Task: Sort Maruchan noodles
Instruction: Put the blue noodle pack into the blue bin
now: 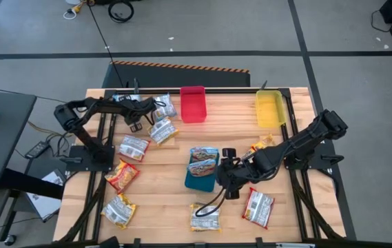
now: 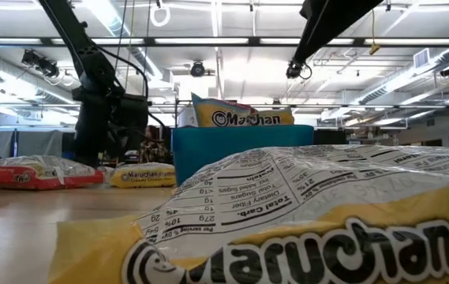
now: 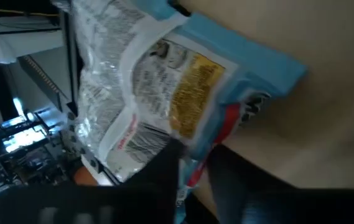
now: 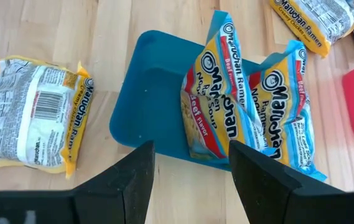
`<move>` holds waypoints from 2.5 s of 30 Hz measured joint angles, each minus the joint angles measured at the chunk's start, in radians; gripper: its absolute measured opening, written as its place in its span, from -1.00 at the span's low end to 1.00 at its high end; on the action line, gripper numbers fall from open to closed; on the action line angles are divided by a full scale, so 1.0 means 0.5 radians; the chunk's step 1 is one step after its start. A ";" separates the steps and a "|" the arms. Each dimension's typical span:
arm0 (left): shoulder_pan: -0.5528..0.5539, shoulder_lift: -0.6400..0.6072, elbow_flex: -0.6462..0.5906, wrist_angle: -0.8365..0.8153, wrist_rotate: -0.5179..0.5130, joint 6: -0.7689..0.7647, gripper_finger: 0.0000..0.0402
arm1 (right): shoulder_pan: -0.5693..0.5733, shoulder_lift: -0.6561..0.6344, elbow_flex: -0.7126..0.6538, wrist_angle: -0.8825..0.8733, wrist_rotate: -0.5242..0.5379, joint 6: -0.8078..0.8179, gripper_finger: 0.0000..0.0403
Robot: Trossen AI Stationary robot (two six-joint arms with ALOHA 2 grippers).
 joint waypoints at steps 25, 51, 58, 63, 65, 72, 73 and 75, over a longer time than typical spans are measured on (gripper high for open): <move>-0.996 -0.707 0.866 -1.093 0.794 -0.668 -0.99 | -0.077 0.002 -0.103 0.388 0.215 -0.505 0.04; -2.041 -0.943 1.112 -0.338 0.788 -0.872 -1.00 | -0.503 0.002 -0.282 1.411 0.009 -0.957 0.72; -2.089 -0.944 1.129 -0.184 0.655 -0.796 -0.99 | -0.552 0.003 -0.283 1.721 -0.569 -1.030 0.78; -2.087 -0.938 1.125 -0.117 0.568 -0.780 -0.98 | -0.511 0.001 -0.279 1.870 -0.625 -1.031 0.75; -2.087 -0.938 1.125 -0.110 0.521 -0.780 -0.98 | -0.500 0.001 -0.279 1.902 -0.620 -1.028 0.74; -2.086 -0.938 1.125 -0.059 0.464 -0.790 -0.97 | -0.500 0.001 -0.279 2.002 -0.386 -0.921 0.73; -2.086 -0.938 1.125 -0.050 0.463 -0.790 -0.97 | -0.504 0.001 -0.279 2.014 -0.339 -0.893 0.73; -2.085 -0.938 1.125 -0.045 0.447 -0.786 -0.97 | -0.514 0.001 -0.279 2.028 -0.275 -0.836 0.73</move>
